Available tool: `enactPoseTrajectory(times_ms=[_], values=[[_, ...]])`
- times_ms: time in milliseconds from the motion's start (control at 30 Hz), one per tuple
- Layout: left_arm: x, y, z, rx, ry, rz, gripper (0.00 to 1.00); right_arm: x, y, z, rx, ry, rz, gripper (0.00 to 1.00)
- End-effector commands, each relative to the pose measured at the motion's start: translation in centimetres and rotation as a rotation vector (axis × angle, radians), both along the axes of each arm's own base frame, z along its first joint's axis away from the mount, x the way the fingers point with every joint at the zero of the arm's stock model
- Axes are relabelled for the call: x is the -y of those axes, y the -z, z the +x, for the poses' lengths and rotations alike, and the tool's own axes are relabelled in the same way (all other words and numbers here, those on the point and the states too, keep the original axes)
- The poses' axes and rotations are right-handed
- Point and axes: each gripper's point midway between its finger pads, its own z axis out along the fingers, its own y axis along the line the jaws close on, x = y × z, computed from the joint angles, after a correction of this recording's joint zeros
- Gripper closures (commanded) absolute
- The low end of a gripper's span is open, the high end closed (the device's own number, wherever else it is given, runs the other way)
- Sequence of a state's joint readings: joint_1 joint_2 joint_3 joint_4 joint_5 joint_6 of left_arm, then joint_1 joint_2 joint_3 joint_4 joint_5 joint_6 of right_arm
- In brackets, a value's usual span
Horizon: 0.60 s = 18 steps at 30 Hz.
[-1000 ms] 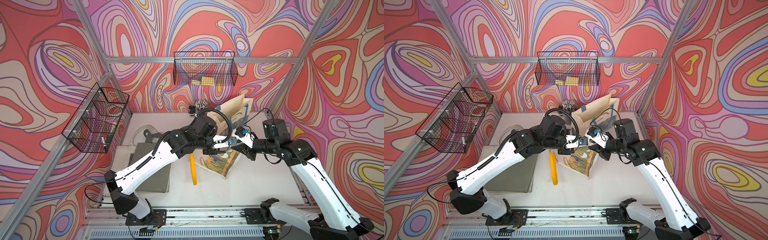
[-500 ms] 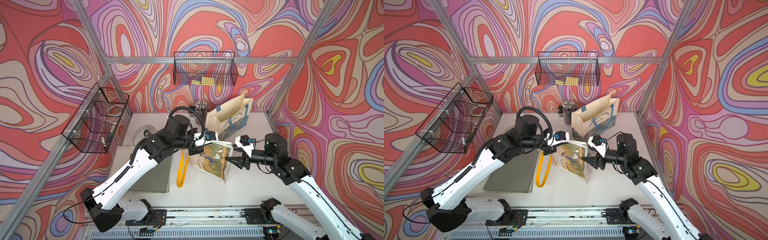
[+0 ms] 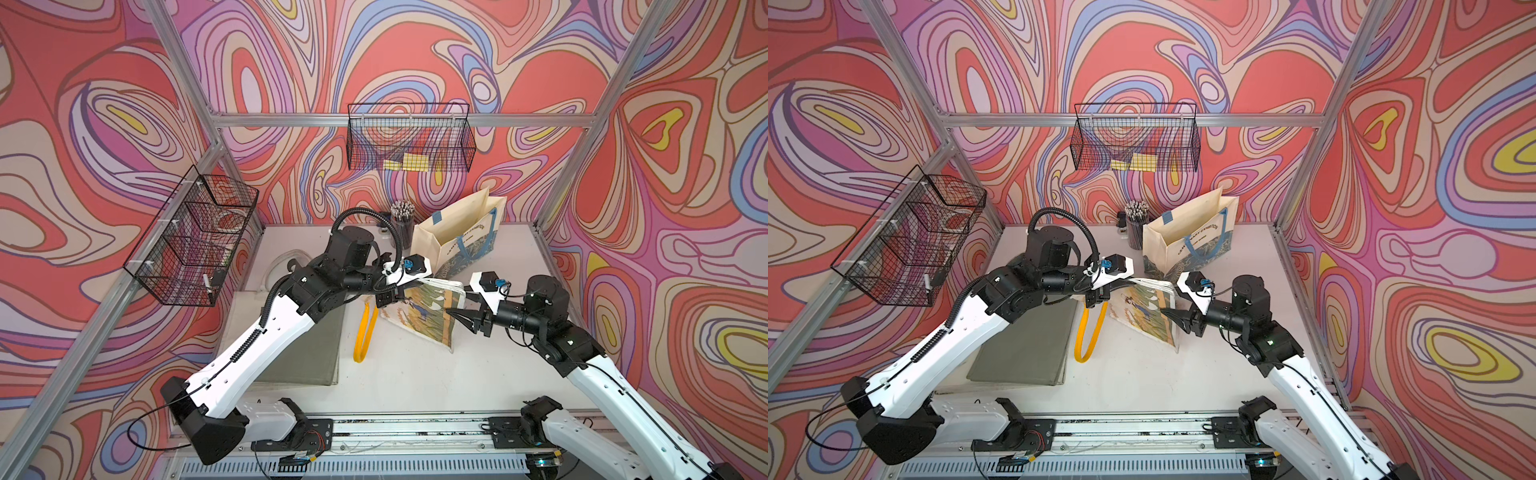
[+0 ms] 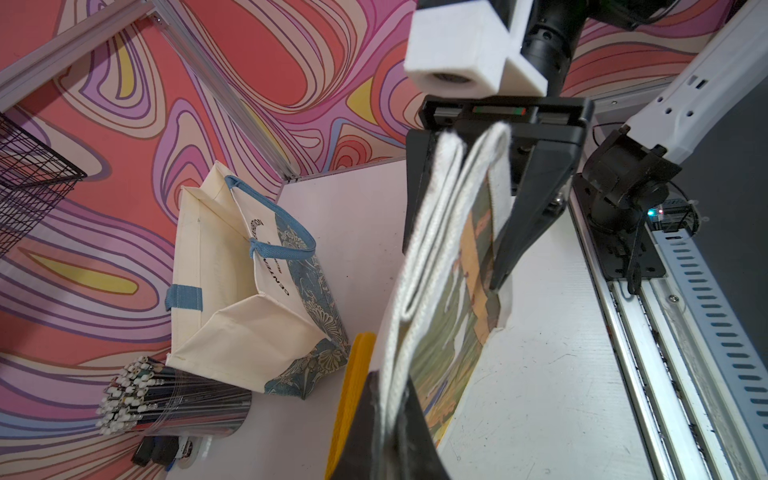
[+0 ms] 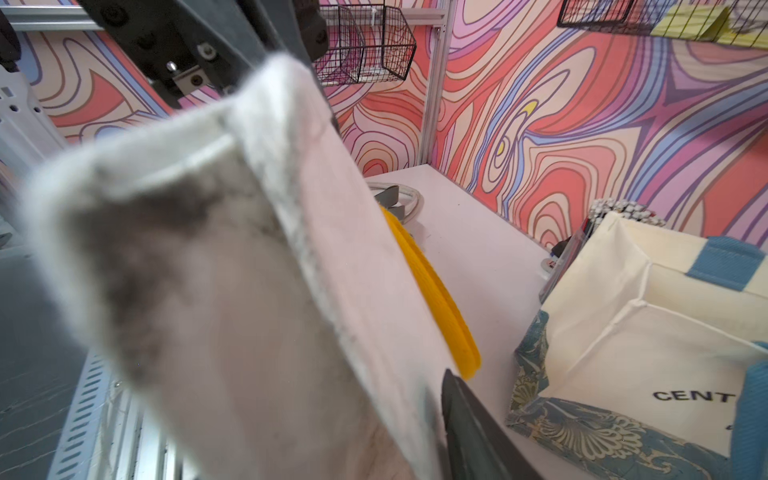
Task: Put away the canvas bag
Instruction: Press the canvas bag.
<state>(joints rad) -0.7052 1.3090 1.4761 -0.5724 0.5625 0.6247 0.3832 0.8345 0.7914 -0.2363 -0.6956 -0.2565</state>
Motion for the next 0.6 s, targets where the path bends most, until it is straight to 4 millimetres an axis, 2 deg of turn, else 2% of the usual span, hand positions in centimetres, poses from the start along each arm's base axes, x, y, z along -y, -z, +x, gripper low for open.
enactPoseTrajectory(times_ms=[0, 200, 333, 367, 467, 567], values=[[0.9, -3.6, -1.5, 0.058, 0.104, -0.095, 1.00, -0.2, -0.5, 0.5, 0.007, 0.001, -0.005, 0.42], [0.5, -2.2, -1.7, 0.045, 0.096, -0.060, 1.00, -0.8, -0.4, 0.3, -0.016, -0.052, -0.029, 0.54], [0.2, -1.6, -1.5, 0.047, 0.074, -0.037, 1.00, -0.8, -0.8, 0.3, -0.005, -0.050, -0.017, 0.71], [0.1, -1.6, -1.3, 0.047, 0.066, -0.033, 0.96, -0.9, -1.0, 0.3, -0.002, -0.053, -0.013, 0.74], [0.5, -1.7, -1.2, 0.028, 0.066, -0.030, 0.73, -0.9, -1.4, 0.3, -0.004, -0.056, -0.010, 0.82], [1.5, -1.7, -1.2, 0.017, 0.070, -0.017, 0.54, -1.1, -1.6, 0.4, -0.018, -0.065, -0.014, 0.85]])
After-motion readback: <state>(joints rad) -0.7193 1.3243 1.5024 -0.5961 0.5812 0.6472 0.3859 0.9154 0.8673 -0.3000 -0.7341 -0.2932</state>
